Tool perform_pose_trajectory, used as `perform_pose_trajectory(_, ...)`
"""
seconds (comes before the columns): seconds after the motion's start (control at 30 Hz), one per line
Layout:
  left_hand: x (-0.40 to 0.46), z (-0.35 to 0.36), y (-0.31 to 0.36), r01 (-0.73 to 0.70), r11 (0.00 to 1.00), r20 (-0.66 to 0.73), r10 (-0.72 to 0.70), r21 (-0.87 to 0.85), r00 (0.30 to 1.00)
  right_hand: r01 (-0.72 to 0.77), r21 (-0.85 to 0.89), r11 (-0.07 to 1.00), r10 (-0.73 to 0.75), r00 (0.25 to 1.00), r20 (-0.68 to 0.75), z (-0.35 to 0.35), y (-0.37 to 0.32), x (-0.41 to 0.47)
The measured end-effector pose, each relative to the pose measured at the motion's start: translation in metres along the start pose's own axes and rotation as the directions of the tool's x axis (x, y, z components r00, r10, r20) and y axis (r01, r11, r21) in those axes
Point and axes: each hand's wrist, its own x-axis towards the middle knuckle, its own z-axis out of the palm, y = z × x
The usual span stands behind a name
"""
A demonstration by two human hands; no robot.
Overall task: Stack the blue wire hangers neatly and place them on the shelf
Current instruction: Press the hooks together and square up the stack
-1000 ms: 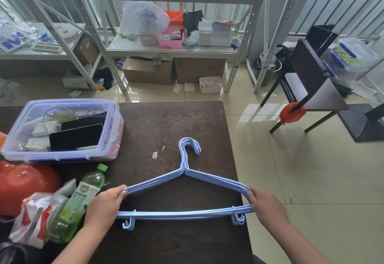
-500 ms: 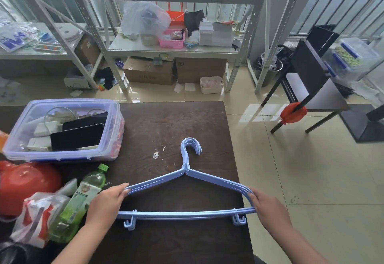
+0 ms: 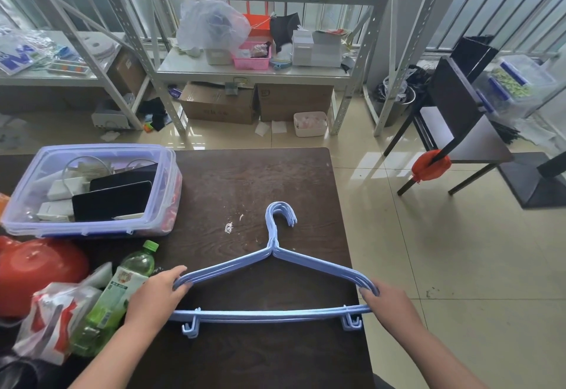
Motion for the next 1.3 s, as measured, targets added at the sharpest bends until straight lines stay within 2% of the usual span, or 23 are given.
perform_pose_trajectory(0.13,0.013,-0.004,0.004,0.111,0.985,0.131,-0.128,0.132,0.983,-0.188,0.018,0.982,0.183,0.97,0.16,0.0,-0.009,0.015)
perform_pose_trajectory(0.23,0.021,-0.003,0.009,0.166,0.952,0.204,-0.221,0.258,0.954,-0.258,0.054,0.965,0.24,0.945,0.221,0.0,-0.017,0.026)
perform_pose_trajectory(0.33,0.022,0.004,0.009,0.156,0.915,0.196,-0.242,0.371,0.95,-0.262,0.032,0.965,0.25,0.946,0.207,0.004,-0.018,0.032)
perform_pose_trajectory(0.43,0.021,0.01,0.006,0.129,0.909,0.15,-0.202,0.396,0.968,-0.239,-0.005,0.971,0.237,0.961,0.141,0.011,-0.012,0.037)
perform_pose_trajectory(0.67,0.016,0.014,-0.002,0.114,0.932,0.164,-0.179,0.344,0.97,-0.191,-0.036,0.981,0.194,0.972,0.133,0.016,-0.002,0.032)
perform_pose_trajectory(0.73,0.015,0.015,-0.006,0.129,0.94,0.178,-0.192,0.315,0.965,-0.205,0.016,0.979,0.199,0.963,0.18,0.011,-0.001,0.026)
perform_pose_trajectory(0.77,0.015,0.015,-0.008,0.134,0.944,0.188,-0.196,0.3,0.962,-0.212,0.099,0.972,0.187,0.959,0.215,0.008,-0.001,0.022)
perform_pose_trajectory(0.8,0.016,0.014,-0.01,0.14,0.948,0.196,-0.2,0.284,0.96,-0.231,0.231,0.945,0.168,0.95,0.261,0.004,-0.001,0.018)
perform_pose_trajectory(0.87,0.02,0.013,-0.014,0.153,0.958,0.213,-0.207,0.244,0.955,-0.301,0.501,0.811,0.105,0.918,0.382,-0.006,-0.003,0.008)
perform_pose_trajectory(0.9,0.021,0.014,-0.015,0.153,0.961,0.225,-0.206,0.23,0.952,-0.329,0.579,0.746,0.066,0.902,0.427,-0.01,-0.003,0.004)
perform_pose_trajectory(0.97,0.02,0.015,-0.015,0.153,0.965,0.237,-0.203,0.215,0.95,-0.367,0.65,0.665,0.023,0.881,0.473,-0.012,0.0,0.001)
perform_pose_trajectory(1.1,0.014,0.016,-0.016,0.142,0.978,0.208,-0.172,0.151,0.963,-0.437,0.695,0.571,0.067,0.868,0.492,-0.005,0.006,0.004)
perform_pose_trajectory(1.2,0.012,0.016,-0.017,0.151,0.981,0.177,-0.171,0.121,0.969,-0.42,0.674,0.608,0.072,0.874,0.48,-0.003,0.008,0.008)
perform_pose_trajectory(1.3,0.011,0.018,-0.017,0.121,0.984,0.18,-0.144,0.132,0.973,-0.365,0.578,0.73,0.106,0.896,0.431,0.002,0.004,0.011)
